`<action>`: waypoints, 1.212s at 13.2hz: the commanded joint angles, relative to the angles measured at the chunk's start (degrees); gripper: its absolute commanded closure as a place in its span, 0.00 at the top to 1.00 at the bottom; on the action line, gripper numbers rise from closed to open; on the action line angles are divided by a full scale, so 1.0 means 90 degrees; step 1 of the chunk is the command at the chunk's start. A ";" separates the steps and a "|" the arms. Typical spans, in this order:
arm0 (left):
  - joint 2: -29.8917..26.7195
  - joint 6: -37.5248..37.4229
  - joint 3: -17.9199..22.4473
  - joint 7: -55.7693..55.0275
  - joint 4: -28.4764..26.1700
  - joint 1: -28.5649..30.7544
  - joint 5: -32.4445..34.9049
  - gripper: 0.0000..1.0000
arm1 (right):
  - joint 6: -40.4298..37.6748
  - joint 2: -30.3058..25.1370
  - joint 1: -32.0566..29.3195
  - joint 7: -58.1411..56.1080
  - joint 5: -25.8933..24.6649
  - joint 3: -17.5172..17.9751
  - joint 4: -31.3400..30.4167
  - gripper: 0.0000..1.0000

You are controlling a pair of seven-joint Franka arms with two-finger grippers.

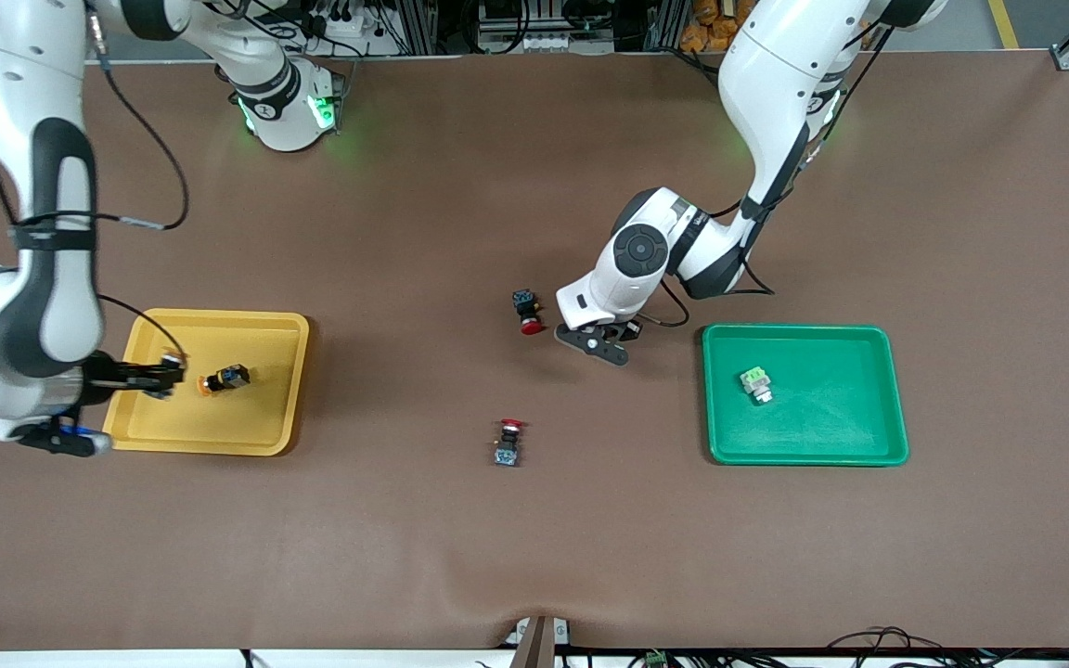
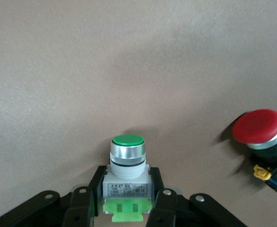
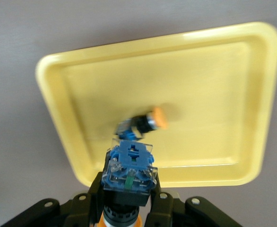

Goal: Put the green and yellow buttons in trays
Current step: 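Release the orange button in the yellow tray while the left gripper carries green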

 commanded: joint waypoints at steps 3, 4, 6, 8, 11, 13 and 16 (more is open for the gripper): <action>-0.0527 -0.0459 0.0067 -0.0239 -0.0041 0.0582 0.0132 0.00 | -0.0060 0.0016 -0.0404 -0.1011 -0.0034 0.0046 0.0089 0.95; -0.0625 -0.0586 0.0067 -0.0239 -0.0041 0.0845 0.0141 0.00 | -0.0060 -0.0014 -0.0366 -0.1060 -0.0034 0.0046 0.0157 1.00; -0.0898 -0.0995 0.0067 -0.0239 -0.0032 0.1344 0.0141 0.00 | -0.0099 -0.0014 -0.0423 -0.1032 -0.0170 0.0046 0.0615 1.00; -0.1152 -0.1473 0.0077 -0.0191 -0.0022 0.1987 0.0141 0.00 | -0.0235 -0.0082 -0.0317 -0.1022 -0.0297 0.0046 0.0734 1.00; -0.1222 -0.1681 0.0086 -0.0122 -0.0032 0.2789 0.0141 0.02 | -0.0460 -0.0657 -0.0083 -0.1012 -0.0404 0.0046 0.0734 1.00; -0.1086 -0.1671 0.0096 -0.0112 -0.0022 0.3307 0.0161 0.07 | -0.0441 -0.1125 -0.0169 -0.0983 -0.1017 0.0443 0.0637 1.00; -0.0861 -0.1671 0.0086 -0.0112 0.0095 0.3757 0.0571 0.08 | -0.0062 -0.2139 -0.0940 -0.0944 -0.1741 0.1732 -0.0181 1.00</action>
